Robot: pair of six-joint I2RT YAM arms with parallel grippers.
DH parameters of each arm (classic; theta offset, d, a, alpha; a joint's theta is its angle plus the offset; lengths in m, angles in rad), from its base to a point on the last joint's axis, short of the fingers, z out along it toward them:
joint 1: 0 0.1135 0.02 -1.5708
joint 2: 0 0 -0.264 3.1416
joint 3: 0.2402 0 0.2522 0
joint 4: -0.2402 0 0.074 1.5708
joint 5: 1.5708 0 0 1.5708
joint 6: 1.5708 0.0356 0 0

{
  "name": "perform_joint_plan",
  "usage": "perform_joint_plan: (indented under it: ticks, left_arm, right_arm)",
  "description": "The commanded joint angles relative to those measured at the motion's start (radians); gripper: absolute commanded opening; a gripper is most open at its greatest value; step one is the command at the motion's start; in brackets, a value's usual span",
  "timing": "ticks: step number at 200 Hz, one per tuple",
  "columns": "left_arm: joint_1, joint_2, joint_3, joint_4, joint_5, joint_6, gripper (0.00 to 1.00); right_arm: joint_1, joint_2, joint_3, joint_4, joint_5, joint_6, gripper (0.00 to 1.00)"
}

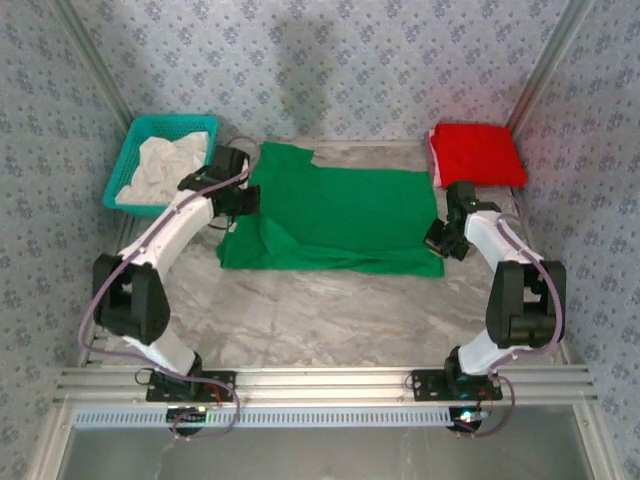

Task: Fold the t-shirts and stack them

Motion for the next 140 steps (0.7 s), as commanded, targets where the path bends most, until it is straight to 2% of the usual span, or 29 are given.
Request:
perform_joint_plan:
  ticks: [1, 8, 25, 36, 47, 65, 92, 118, 140]
  left_arm:
    - [0.022, 0.095, 0.117, 0.001, 0.005, 0.093, 0.28]
    - [0.027, 0.136, 0.168, -0.003, 0.003, 0.108, 0.38]
    - [0.033, 0.225, 0.328, -0.046, 0.008, 0.132, 0.47]
    - [0.031, 0.249, 0.422, -0.091, 0.015, 0.128, 0.47]
    - [0.022, 0.223, 0.437, -0.072, 0.014, 0.123, 0.47]
    - [0.009, 0.117, 0.326, 0.009, 0.015, 0.1, 0.49]
    - [0.004, -0.036, 0.035, 0.097, 0.053, 0.021, 0.51]
    - [0.004, -0.104, -0.196, 0.148, 0.117, -0.069, 0.51]
    - [-0.003, -0.087, -0.285, 0.181, 0.131, -0.091, 0.51]
  right_arm:
    - [-0.019, 0.057, 0.081, 0.025, -0.021, 0.0, 0.17]
    - [-0.024, 0.069, 0.106, 0.032, -0.028, 0.007, 0.21]
    - [-0.036, 0.101, 0.206, 0.033, -0.042, 0.018, 0.31]
    - [-0.046, 0.109, 0.257, 0.018, -0.053, 0.016, 0.31]
    - [-0.051, 0.094, 0.28, 0.006, -0.048, 0.008, 0.32]
    - [-0.054, 0.018, 0.234, 0.046, -0.043, -0.028, 0.34]
    - [-0.031, -0.131, 0.019, 0.153, -0.092, -0.026, 0.34]
    - [-0.001, -0.212, -0.139, 0.198, -0.099, -0.042, 0.31]
    - [0.012, -0.192, -0.201, 0.247, -0.122, -0.058, 0.14]
